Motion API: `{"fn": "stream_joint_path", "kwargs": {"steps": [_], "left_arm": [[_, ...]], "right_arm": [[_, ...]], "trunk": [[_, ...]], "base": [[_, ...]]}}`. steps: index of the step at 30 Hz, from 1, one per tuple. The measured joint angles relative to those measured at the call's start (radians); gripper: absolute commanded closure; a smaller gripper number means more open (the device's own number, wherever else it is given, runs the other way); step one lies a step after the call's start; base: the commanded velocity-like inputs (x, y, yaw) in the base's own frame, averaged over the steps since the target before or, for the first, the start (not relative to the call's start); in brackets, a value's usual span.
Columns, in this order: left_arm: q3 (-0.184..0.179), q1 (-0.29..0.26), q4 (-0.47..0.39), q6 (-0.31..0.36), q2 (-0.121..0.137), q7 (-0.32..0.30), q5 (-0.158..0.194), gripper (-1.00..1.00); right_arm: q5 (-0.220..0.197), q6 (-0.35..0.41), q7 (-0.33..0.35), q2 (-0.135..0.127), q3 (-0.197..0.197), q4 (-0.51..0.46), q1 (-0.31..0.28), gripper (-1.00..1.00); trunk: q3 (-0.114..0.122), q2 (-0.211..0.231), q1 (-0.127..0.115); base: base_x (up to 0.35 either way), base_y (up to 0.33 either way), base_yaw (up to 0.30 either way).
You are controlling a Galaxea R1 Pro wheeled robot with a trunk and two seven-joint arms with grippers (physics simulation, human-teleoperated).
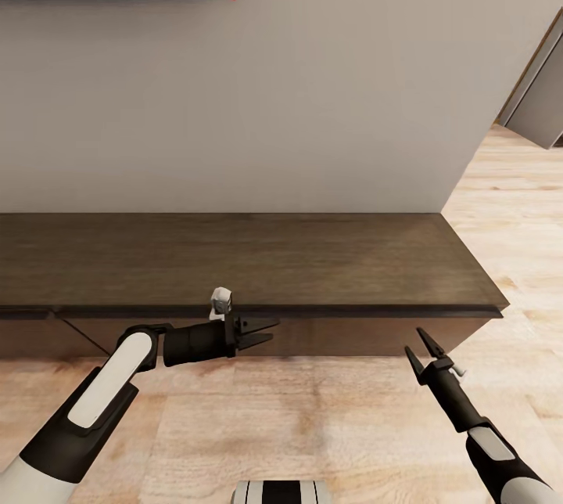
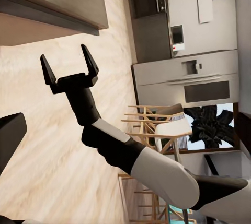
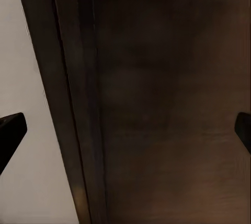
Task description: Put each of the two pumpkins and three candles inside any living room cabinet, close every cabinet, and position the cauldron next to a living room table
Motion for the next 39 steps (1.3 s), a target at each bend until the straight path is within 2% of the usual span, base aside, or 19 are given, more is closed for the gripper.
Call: {"fn": "stream_joint_path", "kwargs": {"steps": [10,39], "left_arm": [[0.0,0.0,0.0,0.0,0.0,0.0,-0.001,-1.0],[0.0,0.0,0.0,0.0,0.001,0.0,-0.001,-1.0]], "right_arm": [[-0.001,0.009,0.018,0.0,0.005,-0.014,0.0,-1.0],[-0.001,0.009,0.015,0.0,0.004,-0.014,0.0,-1.0]], "trunk": [[0.0,0.0,0.0],[0.0,0.0,0.0]], "base": [[0.0,0.0,0.0],[0.037,0.018,0.0]]}}
